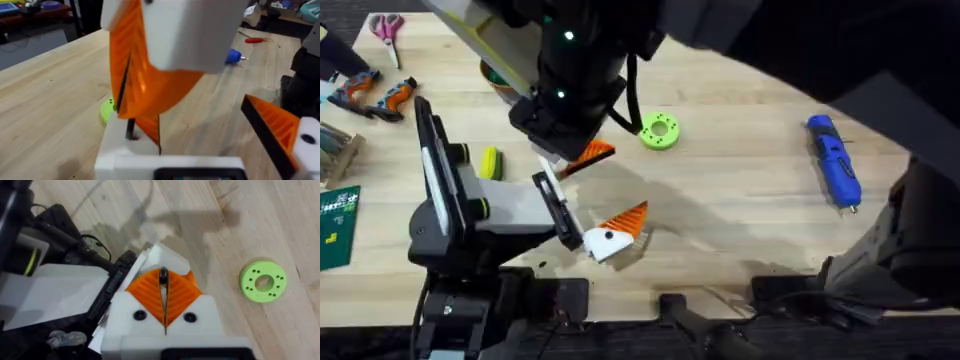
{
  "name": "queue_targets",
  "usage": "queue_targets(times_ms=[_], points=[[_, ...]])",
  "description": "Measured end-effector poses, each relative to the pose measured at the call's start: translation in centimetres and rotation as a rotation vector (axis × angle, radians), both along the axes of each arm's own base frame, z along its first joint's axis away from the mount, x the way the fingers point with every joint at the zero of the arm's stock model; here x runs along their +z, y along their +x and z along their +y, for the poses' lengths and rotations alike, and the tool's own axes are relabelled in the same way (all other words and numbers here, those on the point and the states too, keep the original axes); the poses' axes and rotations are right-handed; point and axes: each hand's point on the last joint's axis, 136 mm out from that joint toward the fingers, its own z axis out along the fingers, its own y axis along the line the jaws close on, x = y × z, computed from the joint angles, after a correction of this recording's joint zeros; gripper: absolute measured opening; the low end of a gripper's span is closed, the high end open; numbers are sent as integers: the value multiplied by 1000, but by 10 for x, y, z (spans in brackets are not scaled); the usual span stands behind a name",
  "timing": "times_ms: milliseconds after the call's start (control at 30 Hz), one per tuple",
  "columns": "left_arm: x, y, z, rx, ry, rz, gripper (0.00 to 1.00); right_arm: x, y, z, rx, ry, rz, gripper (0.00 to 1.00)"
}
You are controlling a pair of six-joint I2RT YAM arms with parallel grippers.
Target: Pick up the gripper from the table and insert it into the empty holder that is missing its gripper. Then pick up a screw, insert it into the mounting hole, and use the screwdriver to tighten it. Finally, clean up the table by picking up the vegetable and placing it into the bucket.
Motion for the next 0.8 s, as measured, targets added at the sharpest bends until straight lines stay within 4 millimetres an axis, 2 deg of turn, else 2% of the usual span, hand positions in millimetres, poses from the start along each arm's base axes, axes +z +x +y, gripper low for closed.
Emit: queue_targets(times_ms=[567,800], points=[[0,0,0,0,1,-2,986,-2,-3,-5,0,-23,13,6],[0,0,0,-1,3,-5,986,9,-1,-2,-1,5,-5,6]])
